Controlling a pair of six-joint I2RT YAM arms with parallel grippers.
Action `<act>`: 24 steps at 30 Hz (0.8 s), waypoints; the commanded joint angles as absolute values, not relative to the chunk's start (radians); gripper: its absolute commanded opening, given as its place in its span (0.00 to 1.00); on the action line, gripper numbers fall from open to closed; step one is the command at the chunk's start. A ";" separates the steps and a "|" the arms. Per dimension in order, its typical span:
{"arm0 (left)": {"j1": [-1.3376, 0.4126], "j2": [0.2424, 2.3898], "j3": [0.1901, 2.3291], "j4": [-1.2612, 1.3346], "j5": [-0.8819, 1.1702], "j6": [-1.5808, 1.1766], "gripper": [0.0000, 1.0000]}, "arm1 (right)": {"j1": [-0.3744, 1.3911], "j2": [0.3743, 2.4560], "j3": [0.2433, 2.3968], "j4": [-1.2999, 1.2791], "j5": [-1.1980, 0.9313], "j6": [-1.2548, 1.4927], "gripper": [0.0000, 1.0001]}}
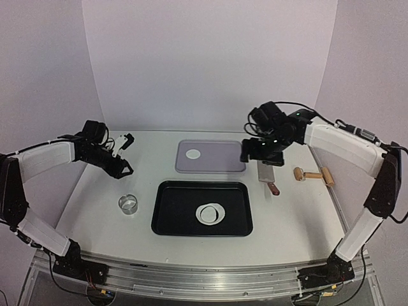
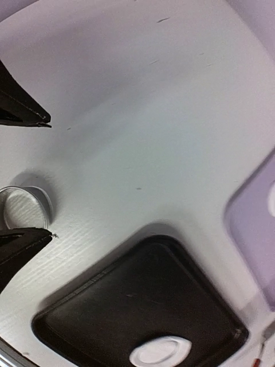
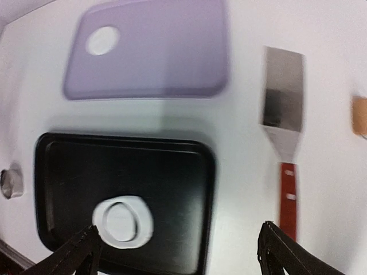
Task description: Roll out the dumpling wrappers from the dough
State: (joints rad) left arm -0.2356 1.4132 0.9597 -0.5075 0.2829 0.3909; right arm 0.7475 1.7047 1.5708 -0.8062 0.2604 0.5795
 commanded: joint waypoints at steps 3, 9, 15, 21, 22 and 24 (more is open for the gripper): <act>-0.372 1.542 1.204 -0.590 0.372 0.426 0.72 | 0.483 1.706 1.496 -1.068 0.116 0.498 0.92; -0.504 1.750 1.352 -0.580 0.372 0.467 0.79 | 0.389 1.907 1.605 -1.132 0.029 0.363 0.85; -0.557 1.944 1.509 -0.598 0.341 0.455 0.77 | 0.349 2.037 1.679 -1.174 -0.024 0.308 0.72; -0.570 2.012 1.538 -0.575 0.340 0.462 0.76 | 0.348 2.121 1.702 -1.184 -0.050 0.290 0.52; -0.572 2.021 1.543 -0.573 0.337 0.467 0.76 | 0.348 2.133 1.706 -1.187 -0.054 0.288 0.49; -0.574 2.038 1.557 -0.572 0.332 0.472 0.76 | 0.347 2.145 1.707 -1.193 -0.060 0.284 0.45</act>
State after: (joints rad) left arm -0.5666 2.0129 1.4878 -0.5784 0.3397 0.4495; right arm 0.3454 2.1100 1.6710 -1.1477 -0.0167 0.3096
